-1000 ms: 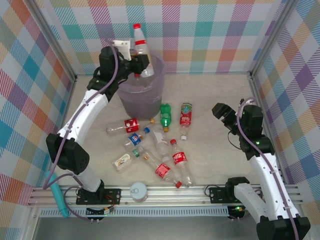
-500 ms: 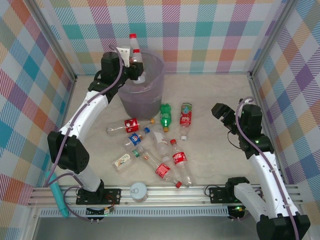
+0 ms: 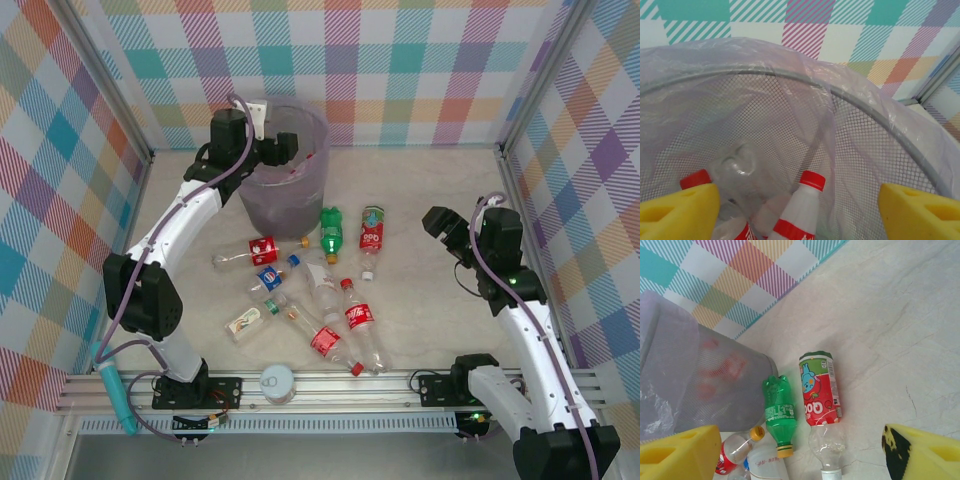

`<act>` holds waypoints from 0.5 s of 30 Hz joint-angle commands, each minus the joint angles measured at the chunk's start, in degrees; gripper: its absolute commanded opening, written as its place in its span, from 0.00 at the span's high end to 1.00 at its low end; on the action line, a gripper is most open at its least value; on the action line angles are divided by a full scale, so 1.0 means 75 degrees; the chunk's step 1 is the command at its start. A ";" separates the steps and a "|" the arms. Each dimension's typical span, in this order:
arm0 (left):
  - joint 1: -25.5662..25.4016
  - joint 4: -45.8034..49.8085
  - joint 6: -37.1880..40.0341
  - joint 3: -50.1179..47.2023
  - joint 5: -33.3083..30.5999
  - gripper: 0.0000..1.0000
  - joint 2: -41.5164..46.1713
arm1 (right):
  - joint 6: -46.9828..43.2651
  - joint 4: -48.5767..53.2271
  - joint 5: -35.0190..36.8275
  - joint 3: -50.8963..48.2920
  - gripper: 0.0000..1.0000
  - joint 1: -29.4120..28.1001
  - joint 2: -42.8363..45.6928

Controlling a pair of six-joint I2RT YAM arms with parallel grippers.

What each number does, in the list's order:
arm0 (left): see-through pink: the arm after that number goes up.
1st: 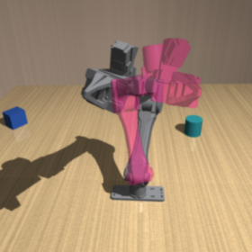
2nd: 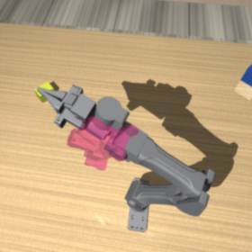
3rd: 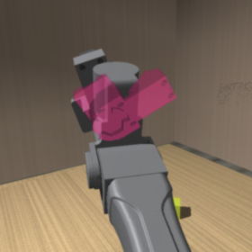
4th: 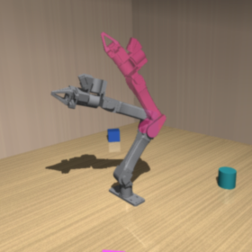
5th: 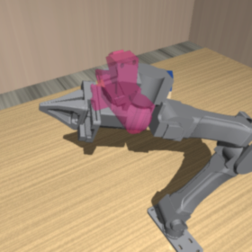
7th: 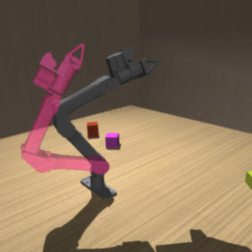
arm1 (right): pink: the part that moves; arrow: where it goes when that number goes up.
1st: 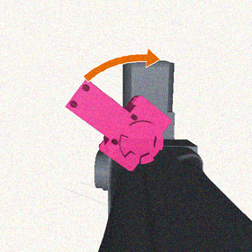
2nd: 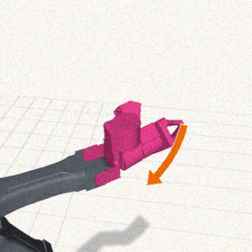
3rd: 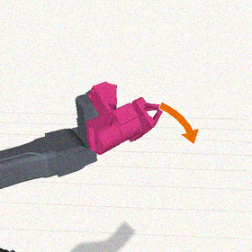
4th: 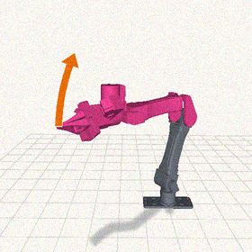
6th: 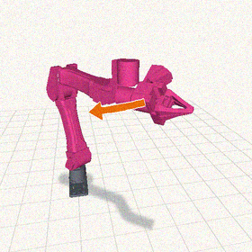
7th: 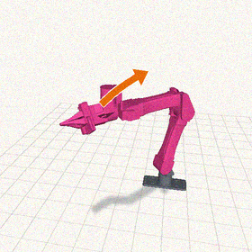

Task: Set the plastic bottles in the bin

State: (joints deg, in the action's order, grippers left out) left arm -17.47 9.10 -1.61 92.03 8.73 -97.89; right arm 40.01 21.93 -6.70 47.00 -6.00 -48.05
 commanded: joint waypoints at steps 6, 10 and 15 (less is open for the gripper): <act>-0.0002 0.0192 0.0211 0.0114 -0.0037 0.17 0.0200 | -0.0173 -0.0176 -0.0044 0.0065 0.16 0.0012 -0.0114; -0.0002 0.1353 0.0169 0.0357 -0.1018 0.14 0.0894 | -0.0713 0.0268 0.0023 0.0201 0.16 0.0015 -0.0674; -0.0146 0.1180 -0.0870 -0.1484 -0.2377 0.11 0.2974 | -0.1418 0.1487 -0.1172 0.0188 0.18 0.0003 -0.0696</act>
State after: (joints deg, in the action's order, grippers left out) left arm -17.76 17.93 -3.73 86.15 -2.15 -86.04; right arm 33.80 26.87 -10.11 47.66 -6.00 -54.70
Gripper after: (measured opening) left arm 0.888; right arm 0.824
